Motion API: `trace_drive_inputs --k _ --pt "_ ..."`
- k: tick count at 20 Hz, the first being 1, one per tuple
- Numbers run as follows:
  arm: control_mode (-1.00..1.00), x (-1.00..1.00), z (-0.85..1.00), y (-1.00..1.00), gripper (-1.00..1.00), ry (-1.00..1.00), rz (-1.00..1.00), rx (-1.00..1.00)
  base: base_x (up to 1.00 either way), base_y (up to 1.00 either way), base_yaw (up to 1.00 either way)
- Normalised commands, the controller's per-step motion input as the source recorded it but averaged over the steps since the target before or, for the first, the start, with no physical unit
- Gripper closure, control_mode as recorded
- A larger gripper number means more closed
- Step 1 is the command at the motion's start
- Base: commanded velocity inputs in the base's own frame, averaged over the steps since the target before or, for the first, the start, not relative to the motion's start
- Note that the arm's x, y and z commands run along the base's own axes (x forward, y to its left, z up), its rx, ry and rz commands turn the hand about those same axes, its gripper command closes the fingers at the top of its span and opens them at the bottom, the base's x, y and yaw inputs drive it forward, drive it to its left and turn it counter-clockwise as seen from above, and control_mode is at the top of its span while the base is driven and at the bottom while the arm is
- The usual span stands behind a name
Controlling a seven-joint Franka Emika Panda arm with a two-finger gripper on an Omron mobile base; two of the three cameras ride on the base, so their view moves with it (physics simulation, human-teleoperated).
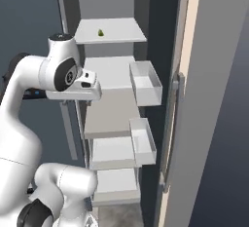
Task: There is a bowl on the dining counter. Grab a lemon wedge from the fridge and place it in the bowl. Then get the liquor bottle and glass cup from the cabinet and place them next to the bowl.
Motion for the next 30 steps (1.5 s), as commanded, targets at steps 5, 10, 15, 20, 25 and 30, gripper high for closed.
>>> trace_drive_inputs --k 5,10,15,20,25,30 --pt "1.0 0.0 0.0 0.0 -1.0 0.0 0.0 0.0 0.62 0.28 -0.2" --pt "1.0 0.0 0.0 0.0 -1.0 0.0 0.0 0.0 0.64 0.34 -0.14" --pt "1.0 0.0 0.0 0.0 -1.0 0.0 0.0 0.0 0.61 0.02 -0.07" --pt "1.0 0.0 0.0 0.0 -1.0 0.0 0.0 0.0 0.55 -0.04 -0.01" --pt "-1.0 0.25 0.08 -0.22 -1.0 -0.19 0.07 0.02 0.0 0.0 0.0" --pt "-1.0 0.24 0.36 -0.11 -1.0 -0.28 0.17 0.0 0.0 0.0 0.0"
